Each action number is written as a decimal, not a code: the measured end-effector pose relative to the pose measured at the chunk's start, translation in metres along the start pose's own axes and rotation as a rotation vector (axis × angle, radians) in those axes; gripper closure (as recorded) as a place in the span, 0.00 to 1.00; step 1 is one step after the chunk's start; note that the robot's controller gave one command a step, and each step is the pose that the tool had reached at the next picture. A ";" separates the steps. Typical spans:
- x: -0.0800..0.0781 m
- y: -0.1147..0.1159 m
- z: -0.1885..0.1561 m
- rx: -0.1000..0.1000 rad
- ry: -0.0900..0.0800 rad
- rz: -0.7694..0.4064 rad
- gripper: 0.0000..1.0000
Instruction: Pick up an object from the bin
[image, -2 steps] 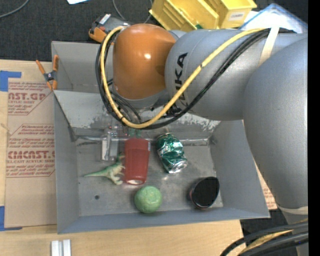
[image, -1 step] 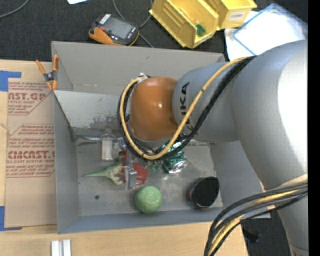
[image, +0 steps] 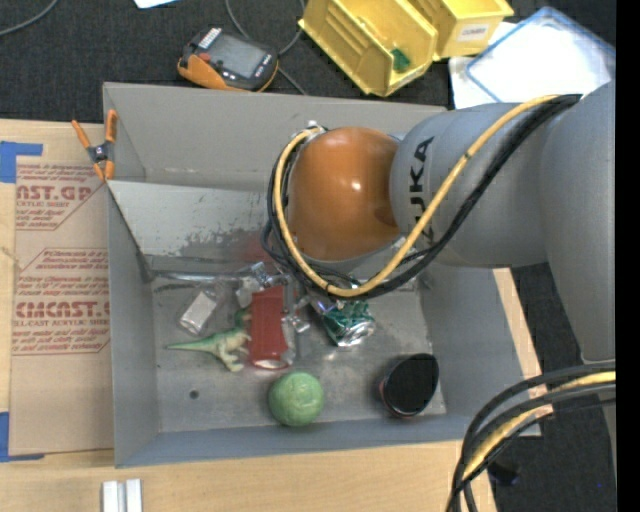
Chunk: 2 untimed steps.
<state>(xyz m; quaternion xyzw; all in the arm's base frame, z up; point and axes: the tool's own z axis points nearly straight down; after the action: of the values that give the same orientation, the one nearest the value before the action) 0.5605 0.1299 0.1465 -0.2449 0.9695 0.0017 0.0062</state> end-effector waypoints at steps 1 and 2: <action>0.003 -0.016 0.046 -0.001 0.008 -0.125 0.00; -0.007 -0.032 0.075 0.005 -0.014 -0.459 0.00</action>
Offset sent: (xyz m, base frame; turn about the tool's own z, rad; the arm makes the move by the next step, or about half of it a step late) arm 0.0209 -0.0260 -0.0765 -0.4623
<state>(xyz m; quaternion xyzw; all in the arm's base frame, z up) 0.5831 0.1052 0.0717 -0.4591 0.8883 -0.0007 0.0137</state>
